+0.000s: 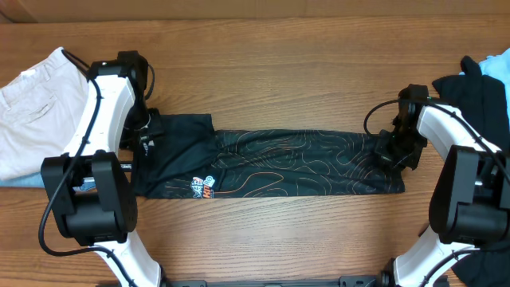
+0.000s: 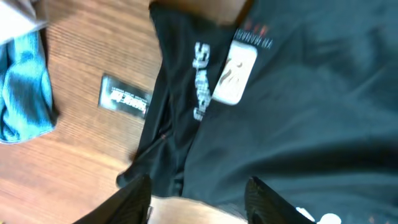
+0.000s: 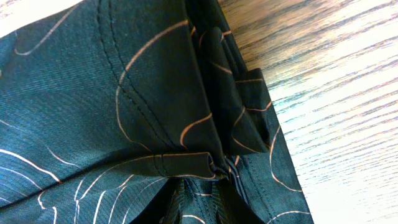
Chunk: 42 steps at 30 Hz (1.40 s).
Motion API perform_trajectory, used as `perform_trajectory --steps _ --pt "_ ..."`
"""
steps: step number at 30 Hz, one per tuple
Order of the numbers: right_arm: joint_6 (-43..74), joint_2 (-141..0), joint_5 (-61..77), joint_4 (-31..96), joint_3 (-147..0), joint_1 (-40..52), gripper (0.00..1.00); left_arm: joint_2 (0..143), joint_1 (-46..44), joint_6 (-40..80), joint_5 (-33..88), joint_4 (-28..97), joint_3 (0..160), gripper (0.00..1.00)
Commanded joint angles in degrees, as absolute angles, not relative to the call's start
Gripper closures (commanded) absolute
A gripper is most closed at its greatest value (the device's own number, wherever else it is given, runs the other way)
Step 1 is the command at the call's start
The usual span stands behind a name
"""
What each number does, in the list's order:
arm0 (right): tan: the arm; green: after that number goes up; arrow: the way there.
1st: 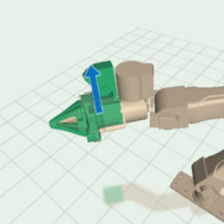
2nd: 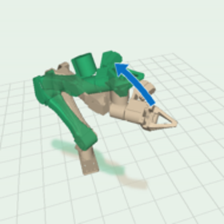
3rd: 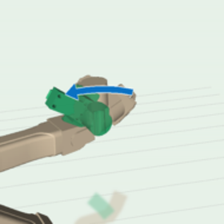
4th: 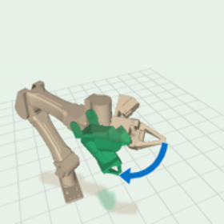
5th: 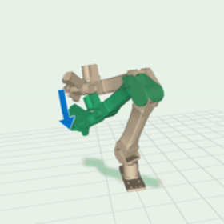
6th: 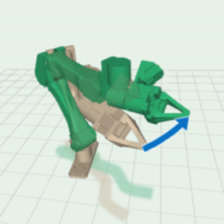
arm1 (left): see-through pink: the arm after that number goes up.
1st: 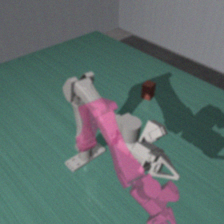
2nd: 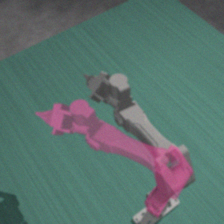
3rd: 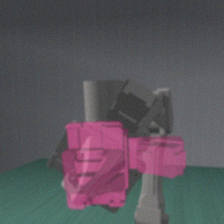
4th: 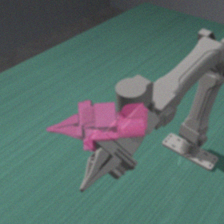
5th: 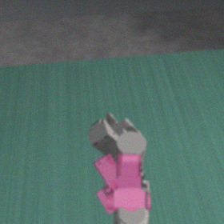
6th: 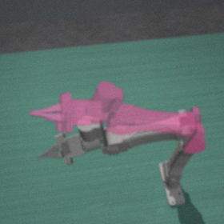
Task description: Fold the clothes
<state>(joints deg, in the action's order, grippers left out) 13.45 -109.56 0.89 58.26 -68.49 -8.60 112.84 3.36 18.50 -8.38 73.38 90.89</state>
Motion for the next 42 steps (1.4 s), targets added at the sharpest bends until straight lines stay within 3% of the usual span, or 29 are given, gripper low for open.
perform_trajectory --steps 1,19,27,37,42 --pt "13.34 -108.77 1.21 58.33 -67.55 -8.60 0.81 113.49 2.87 18.81 -7.44 71.90 90.11 0.50" --pt "13.32 -108.77 1.17 58.59 -67.55 -8.60 0.81 121.67 3.03 18.02 -7.38 70.02 90.08 0.53" --pt "13.32 -108.77 1.15 58.81 -67.55 -8.60 0.81 121.99 3.03 17.76 -6.09 68.62 90.02 0.60" --pt "13.32 -108.77 1.17 58.81 -67.55 -8.60 0.81 122.52 3.03 17.54 -6.35 66.48 88.42 0.60" --pt "13.32 -108.77 1.17 58.78 -67.55 -8.60 0.81 122.52 3.03 16.62 -6.09 65.23 87.46 0.66"
